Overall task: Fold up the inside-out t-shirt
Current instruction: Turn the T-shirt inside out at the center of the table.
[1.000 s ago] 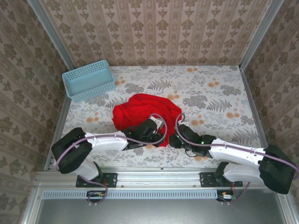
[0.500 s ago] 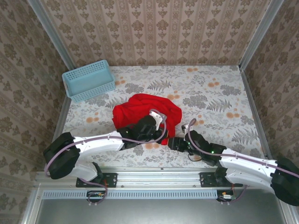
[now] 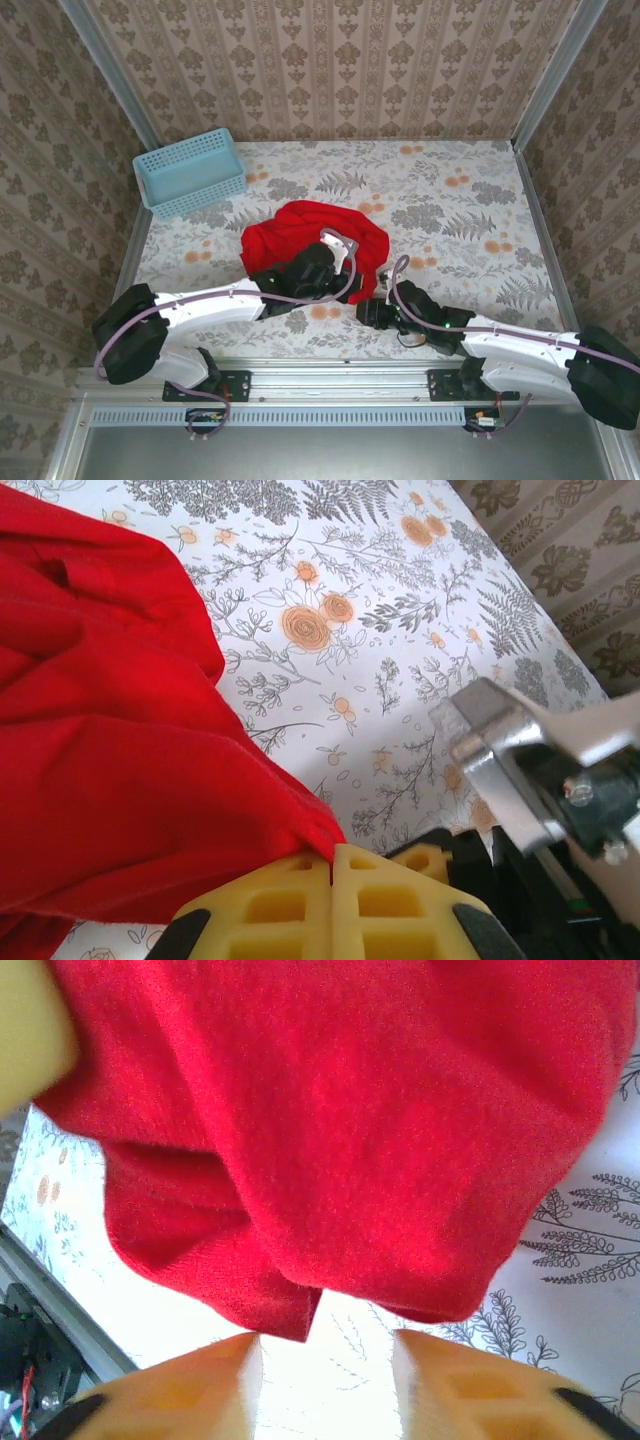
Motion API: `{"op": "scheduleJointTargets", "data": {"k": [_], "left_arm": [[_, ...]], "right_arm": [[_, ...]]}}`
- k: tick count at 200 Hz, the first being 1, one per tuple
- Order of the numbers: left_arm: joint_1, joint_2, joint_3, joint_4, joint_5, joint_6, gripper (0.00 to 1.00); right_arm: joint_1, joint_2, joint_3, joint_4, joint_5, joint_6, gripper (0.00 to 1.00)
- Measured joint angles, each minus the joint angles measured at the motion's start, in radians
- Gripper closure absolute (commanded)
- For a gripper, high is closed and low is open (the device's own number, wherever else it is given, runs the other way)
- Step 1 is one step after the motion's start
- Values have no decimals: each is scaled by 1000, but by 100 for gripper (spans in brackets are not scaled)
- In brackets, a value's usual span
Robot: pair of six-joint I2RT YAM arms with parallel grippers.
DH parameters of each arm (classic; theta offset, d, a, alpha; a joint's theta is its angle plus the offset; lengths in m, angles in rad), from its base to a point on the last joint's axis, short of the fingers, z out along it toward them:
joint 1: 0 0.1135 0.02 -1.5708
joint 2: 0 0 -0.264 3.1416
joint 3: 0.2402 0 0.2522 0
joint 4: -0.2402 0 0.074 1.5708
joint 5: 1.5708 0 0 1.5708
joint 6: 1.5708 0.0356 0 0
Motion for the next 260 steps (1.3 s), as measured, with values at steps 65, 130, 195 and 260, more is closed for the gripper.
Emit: {"op": "scheduleJointTargets", "data": {"k": [65,130,195,260], "left_arm": [[38,-29,-9,11,0,-34,100],[86,-94,-22,29,1,-82,100],[162,-136,-26,19,29,-119,100],[87,-74,17,14,68,-106,100]], "right_arm": [[2,-38,40,-87,74,-4,94],[2,-142,40,-150,111,-6,100],[6,-192,39,-299,161,-45,84],[-13,-270,114,-374,158,-97,52]]}}
